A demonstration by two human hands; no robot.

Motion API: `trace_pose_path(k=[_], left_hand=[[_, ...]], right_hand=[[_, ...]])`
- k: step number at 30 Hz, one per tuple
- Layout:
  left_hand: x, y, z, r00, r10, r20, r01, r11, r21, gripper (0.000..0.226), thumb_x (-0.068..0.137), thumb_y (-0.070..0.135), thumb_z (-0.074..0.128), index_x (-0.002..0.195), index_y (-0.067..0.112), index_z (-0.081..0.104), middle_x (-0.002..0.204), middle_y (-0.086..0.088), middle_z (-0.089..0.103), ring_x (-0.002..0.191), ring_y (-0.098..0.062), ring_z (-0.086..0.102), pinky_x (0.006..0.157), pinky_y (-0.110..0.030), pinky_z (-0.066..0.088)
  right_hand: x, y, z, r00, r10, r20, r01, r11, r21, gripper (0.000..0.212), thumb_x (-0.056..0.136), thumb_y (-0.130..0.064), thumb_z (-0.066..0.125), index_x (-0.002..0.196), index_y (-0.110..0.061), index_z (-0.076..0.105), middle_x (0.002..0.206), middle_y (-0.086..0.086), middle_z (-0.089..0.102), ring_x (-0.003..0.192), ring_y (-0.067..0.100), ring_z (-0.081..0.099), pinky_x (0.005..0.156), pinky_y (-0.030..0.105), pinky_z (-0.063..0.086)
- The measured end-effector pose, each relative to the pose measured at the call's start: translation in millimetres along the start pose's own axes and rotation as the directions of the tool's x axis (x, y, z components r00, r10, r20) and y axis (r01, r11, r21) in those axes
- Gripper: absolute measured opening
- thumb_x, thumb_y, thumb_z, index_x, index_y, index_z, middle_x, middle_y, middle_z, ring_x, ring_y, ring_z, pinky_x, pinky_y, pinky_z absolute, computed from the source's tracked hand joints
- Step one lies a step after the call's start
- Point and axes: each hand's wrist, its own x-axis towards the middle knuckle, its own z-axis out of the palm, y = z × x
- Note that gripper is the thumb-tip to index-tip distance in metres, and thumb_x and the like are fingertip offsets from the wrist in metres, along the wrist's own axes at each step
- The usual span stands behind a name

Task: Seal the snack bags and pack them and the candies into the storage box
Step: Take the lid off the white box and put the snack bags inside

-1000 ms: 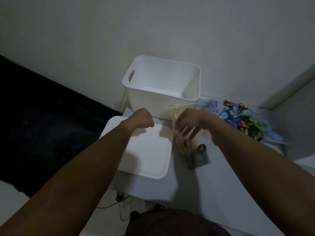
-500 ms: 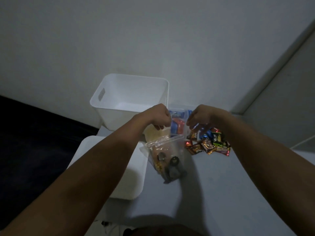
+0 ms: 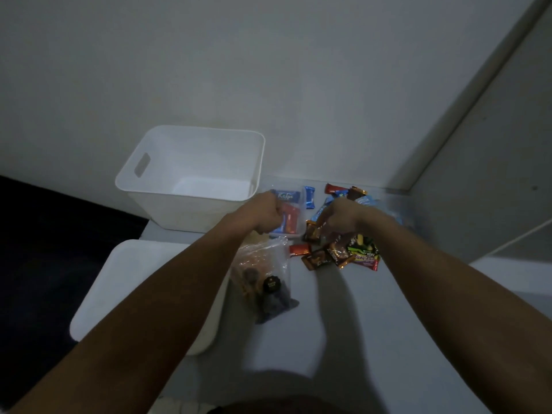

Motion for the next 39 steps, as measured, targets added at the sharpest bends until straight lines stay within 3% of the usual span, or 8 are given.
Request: trace_pose_path(k=[3,7,13,18,24,29,34,39], left_hand=[[-7,-24,2,0.998,-0.044,-0.051,0.048,0.996,0.077,0.016,0.087,0.004,0.059,0.096,0.001,0.071,0.098,-0.014,0.07,0.089,-0.027,0.067,0.082,-0.036,0.056],[-19,-56,6,0.992,-0.105,-0.064,0.112,0.987,0.119,0.017,0.087,0.008,0.058,0.093,0.002,0.073,0.098,-0.012,0.071,0.091,-0.024,0.066,0.082,-0.032,0.051],[-34,-76,11,0.982,-0.189,0.017,0.185,0.975,0.125,0.024,0.081,0.006,0.068,0.104,0.003,0.072,0.106,-0.011,0.069,0.097,-0.025,0.065,0.075,-0.025,0.047],[-43,-80,15,0.964,-0.23,0.134,0.214,0.969,0.126,0.032,0.078,0.015,0.076,0.104,-0.003,0.07,0.091,-0.014,0.064,0.068,-0.014,0.053,0.055,-0.016,0.039],[-52,-72,-6,0.938,-0.22,0.269,0.24,0.97,-0.042,0.013,0.073,0.006,0.078,0.08,-0.002,0.07,0.072,-0.011,0.068,0.066,-0.02,0.069,0.067,-0.033,0.06],[-65,-50,-65,0.942,-0.199,0.269,0.262,0.939,-0.224,0.017,0.074,0.001,0.076,0.086,-0.009,0.071,0.067,-0.019,0.07,0.061,-0.029,0.069,0.059,-0.037,0.06],[-71,-30,-140,0.981,-0.132,0.139,0.167,0.947,-0.276,0.009,0.084,0.001,0.066,0.088,-0.007,0.068,0.075,-0.023,0.069,0.072,-0.032,0.073,0.052,-0.031,0.056],[-59,-23,-188,0.988,-0.152,0.017,0.149,0.932,-0.33,0.013,0.092,0.004,0.055,0.089,-0.007,0.062,0.071,-0.02,0.065,0.075,-0.03,0.074,0.053,-0.032,0.056]], right_hand=[[11,-4,16,0.995,-0.098,0.005,0.098,0.995,0.005,0.024,0.084,-0.006,0.07,0.108,-0.008,0.066,0.097,0.012,0.066,0.079,0.02,0.067,0.061,0.028,0.057],[16,-20,42,0.951,-0.306,0.049,0.309,0.945,-0.103,0.037,0.083,-0.012,0.071,0.118,-0.012,0.061,0.115,0.005,0.06,0.095,0.02,0.06,0.088,0.036,0.053],[20,-34,66,0.912,-0.39,0.125,0.409,0.884,-0.226,0.018,0.08,-0.008,0.073,0.096,-0.017,0.07,0.09,-0.008,0.058,0.087,0.01,0.055,0.087,0.028,0.048],[16,-34,59,0.913,-0.319,0.256,0.388,0.874,-0.294,0.009,0.084,-0.006,0.067,0.089,-0.014,0.068,0.086,-0.001,0.063,0.083,0.014,0.062,0.077,0.027,0.052],[-1,-57,20,0.923,-0.201,0.327,0.285,0.929,-0.235,0.015,0.079,0.002,0.072,0.094,-0.001,0.07,0.084,0.014,0.072,0.06,0.018,0.07,0.06,0.027,0.06],[-33,-91,-37,0.939,-0.27,0.212,0.301,0.945,-0.13,0.012,0.077,0.001,0.075,0.088,-0.002,0.072,0.079,0.014,0.075,0.072,0.027,0.074,0.059,0.03,0.06],[-58,-133,-78,0.922,-0.383,-0.06,0.386,0.921,0.044,0.009,0.082,0.002,0.068,0.09,0.003,0.068,0.081,0.018,0.074,0.073,0.029,0.074,0.064,0.034,0.062],[-57,-173,-85,0.868,-0.444,-0.221,0.487,0.849,0.205,0.033,0.077,0.012,0.07,0.106,0.003,0.059,0.079,0.028,0.071,0.07,0.036,0.073,0.063,0.039,0.062]])
